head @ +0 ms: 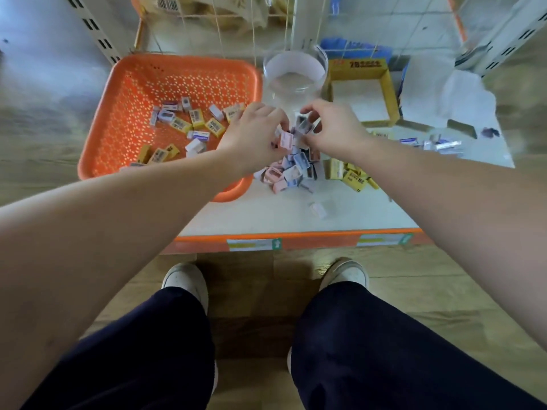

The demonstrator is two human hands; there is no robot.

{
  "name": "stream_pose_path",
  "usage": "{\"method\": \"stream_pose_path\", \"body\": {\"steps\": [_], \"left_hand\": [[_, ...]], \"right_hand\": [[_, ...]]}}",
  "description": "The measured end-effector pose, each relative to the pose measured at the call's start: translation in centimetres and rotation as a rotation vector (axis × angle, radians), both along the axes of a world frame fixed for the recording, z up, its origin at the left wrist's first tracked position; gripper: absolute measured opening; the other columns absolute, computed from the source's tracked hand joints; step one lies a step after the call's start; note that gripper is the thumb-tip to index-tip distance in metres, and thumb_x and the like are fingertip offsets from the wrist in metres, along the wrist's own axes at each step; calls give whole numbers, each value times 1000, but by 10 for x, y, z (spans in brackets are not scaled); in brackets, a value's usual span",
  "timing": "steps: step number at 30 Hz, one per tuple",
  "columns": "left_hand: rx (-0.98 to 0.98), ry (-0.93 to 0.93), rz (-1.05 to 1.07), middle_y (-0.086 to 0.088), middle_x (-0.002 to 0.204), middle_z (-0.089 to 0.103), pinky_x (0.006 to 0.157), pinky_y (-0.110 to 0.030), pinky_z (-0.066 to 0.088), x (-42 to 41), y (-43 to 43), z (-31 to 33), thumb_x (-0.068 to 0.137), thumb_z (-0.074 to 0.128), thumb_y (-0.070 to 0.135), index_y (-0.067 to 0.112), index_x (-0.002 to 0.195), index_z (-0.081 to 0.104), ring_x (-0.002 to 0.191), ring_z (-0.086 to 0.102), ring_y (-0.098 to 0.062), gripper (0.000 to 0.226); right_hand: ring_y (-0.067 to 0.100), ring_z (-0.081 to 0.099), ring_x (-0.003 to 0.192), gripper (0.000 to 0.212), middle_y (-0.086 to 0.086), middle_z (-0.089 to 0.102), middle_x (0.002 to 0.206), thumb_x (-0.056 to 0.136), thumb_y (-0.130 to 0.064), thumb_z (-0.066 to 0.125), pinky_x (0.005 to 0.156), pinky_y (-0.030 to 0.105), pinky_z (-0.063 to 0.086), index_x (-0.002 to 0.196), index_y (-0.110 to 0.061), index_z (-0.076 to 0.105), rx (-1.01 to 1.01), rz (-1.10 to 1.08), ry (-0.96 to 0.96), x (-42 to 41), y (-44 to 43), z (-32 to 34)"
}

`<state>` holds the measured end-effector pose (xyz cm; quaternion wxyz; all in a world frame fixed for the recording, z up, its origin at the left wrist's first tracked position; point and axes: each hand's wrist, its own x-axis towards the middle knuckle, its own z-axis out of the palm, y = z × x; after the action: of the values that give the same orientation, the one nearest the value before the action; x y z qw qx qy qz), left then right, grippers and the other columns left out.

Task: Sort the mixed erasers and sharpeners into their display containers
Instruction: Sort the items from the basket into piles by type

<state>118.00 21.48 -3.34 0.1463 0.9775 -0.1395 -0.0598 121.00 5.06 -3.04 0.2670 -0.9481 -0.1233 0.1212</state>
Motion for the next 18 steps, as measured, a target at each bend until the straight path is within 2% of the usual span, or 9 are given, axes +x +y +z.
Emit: {"method": "stream_pose_path", "body": {"steps": [3,6,11,14,18], "left_hand": [[-45,-32,-2,1,136,45,108,-43,23,0,3,2,83,64,36,21,118,52,132,28,-24,40],[-164,-88,29,0,133,46,108,-43,26,-2,6,1,85,60,29,19,117,52,129,31,-25,34],[-279,-163,229,-3,132,45,101,-34,30,2,33,9,90,53,22,16,122,49,123,36,-22,33],[-265,-137,359,-6,133,45,100,-35,31,7,62,11,89,55,23,14,128,44,123,37,-24,41],[-128,-23,506,-12,133,44,101,-43,33,7,106,5,87,55,20,13,129,44,123,37,-33,44]], "right_hand": [[22,58,102,48,7,61,118,82,-11,66,89,29,46,127,-14,52,5,8,-2,3,9,1],[22,57,105,49,7,59,119,81,-11,67,90,30,45,127,-14,52,-31,17,-14,5,12,-1],[21,55,107,39,7,57,121,86,-11,59,90,31,43,125,-15,54,-63,0,-92,7,18,1],[22,52,110,33,8,55,123,88,-10,51,93,35,44,120,-13,57,-85,-5,-215,8,29,8],[23,49,111,27,8,56,116,88,-9,48,94,34,41,110,-11,61,-54,88,-358,8,58,14]]}}
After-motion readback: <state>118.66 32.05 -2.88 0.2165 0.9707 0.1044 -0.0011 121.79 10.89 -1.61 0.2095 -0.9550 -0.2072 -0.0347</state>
